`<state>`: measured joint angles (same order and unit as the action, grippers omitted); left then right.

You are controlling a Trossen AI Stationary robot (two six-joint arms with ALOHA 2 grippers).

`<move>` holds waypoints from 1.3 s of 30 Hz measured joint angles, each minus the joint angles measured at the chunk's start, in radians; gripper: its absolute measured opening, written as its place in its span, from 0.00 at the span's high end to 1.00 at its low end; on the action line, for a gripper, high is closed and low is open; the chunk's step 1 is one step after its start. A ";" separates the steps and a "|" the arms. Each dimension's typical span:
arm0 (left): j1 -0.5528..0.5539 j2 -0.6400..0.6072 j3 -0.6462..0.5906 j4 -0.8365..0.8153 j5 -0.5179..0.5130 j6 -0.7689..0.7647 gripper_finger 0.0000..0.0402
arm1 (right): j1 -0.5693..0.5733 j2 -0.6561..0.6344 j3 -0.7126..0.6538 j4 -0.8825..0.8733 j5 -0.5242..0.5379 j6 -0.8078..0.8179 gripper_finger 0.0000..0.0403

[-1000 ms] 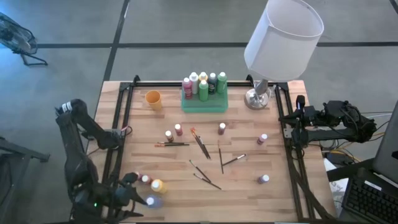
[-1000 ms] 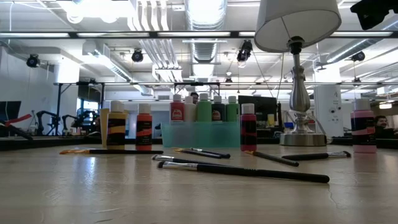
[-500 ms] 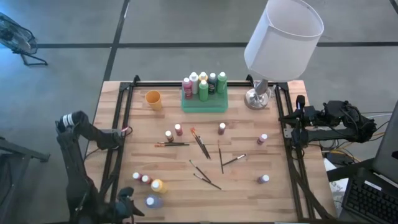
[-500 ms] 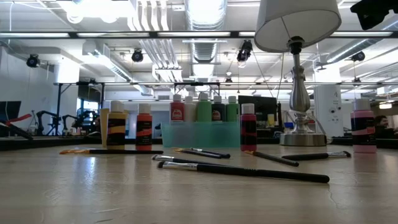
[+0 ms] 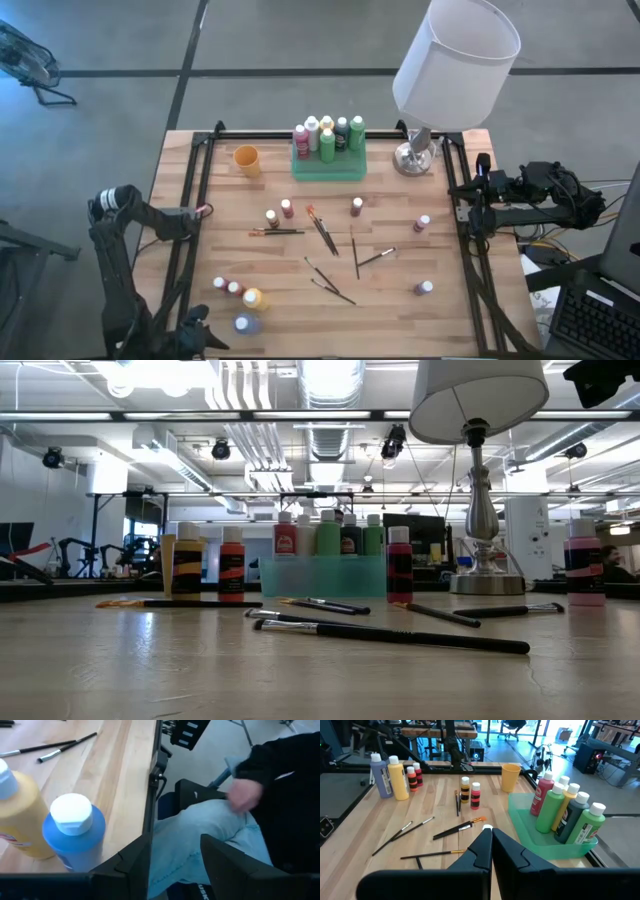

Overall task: Pick & Place Paint Supplies
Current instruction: Put the large purple paint bottle into the green bin

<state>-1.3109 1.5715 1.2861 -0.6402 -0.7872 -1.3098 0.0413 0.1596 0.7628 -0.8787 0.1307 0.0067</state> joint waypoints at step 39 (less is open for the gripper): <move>0.074 -0.003 -0.024 -0.057 0.059 -0.050 0.56 | 0.000 0.000 0.000 0.000 0.000 0.000 0.98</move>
<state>-1.2366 1.5684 1.2618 -0.6967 -0.7283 -1.3597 0.0414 0.1596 0.7627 -0.8787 0.1303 0.0070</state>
